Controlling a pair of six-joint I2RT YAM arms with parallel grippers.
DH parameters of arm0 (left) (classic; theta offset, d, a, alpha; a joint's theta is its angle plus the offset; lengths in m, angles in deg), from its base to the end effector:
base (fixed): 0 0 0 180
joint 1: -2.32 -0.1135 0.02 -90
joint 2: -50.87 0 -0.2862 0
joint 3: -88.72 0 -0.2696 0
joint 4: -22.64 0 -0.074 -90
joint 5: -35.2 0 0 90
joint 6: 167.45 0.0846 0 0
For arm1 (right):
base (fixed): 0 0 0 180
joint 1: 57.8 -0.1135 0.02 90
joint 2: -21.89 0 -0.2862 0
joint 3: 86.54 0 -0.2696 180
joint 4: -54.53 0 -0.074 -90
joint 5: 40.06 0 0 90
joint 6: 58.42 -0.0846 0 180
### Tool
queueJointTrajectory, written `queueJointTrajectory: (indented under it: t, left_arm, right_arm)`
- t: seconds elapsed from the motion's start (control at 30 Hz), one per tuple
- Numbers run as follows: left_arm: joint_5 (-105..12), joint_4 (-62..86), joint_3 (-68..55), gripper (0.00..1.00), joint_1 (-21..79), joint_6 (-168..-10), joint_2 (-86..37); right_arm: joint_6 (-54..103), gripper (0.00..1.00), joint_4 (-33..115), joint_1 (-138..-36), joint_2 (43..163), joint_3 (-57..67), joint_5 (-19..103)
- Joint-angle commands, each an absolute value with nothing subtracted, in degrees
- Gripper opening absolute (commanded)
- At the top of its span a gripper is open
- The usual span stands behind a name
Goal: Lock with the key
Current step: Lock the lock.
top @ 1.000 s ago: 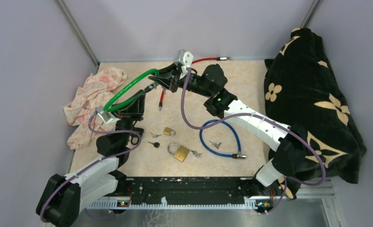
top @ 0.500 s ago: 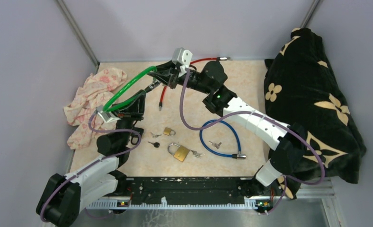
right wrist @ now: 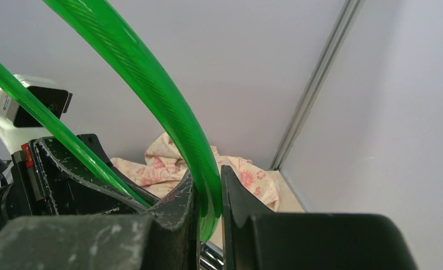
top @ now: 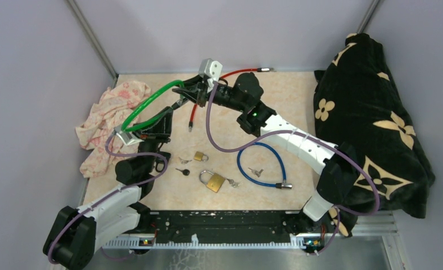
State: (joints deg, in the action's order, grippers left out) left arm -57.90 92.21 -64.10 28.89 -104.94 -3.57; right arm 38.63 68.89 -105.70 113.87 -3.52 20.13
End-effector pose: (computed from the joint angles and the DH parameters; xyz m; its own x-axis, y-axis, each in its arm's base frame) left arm 0.1902 -0.0900 0.3295 0.3444 -0.6876 -0.6392 0.6424 0.6691 -0.3736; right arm 0.2621 0.3528 0.4719 0.3382 0.2154 -0.9161 -0.9237 0.2621 -0.2793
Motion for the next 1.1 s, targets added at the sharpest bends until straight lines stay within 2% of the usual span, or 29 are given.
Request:
queueJointTrajectory:
  t: [0.0,0.33,0.57,0.77,0.9,0.97,1.07]
  left_arm:
    - [-58.4,95.0,-62.0,0.0,28.8,-106.1,-3.4]
    - [-58.8,95.2,-61.9,0.0,28.7,-106.5,-3.4]
    - [-59.9,95.4,-62.0,0.0,28.7,-106.6,-3.1]
    - [-60.0,95.4,-62.1,0.0,28.7,-106.6,-3.1]
    - [-59.9,95.2,-62.2,0.0,28.7,-106.4,-3.0]
    - [-59.8,95.2,-62.2,0.0,28.6,-106.3,-3.1]
    - [-59.5,94.9,-62.3,0.0,28.6,-106.2,-3.3]
  right_arm:
    - [38.9,0.0,69.9,-107.0,113.4,-4.0,18.7]
    - [39.3,0.0,72.9,-107.0,114.7,-0.2,18.3]
    - [35.8,0.0,81.7,-106.3,116.1,5.7,15.1]
    - [32.0,0.01,82.9,-105.0,117.8,6.5,12.5]
    - [29.4,0.12,83.5,-104.1,117.4,7.3,12.9]
    - [29.6,0.24,82.5,-104.0,116.8,7.3,13.2]
    - [30.7,0.49,77.6,-103.8,115.5,5.5,12.7]
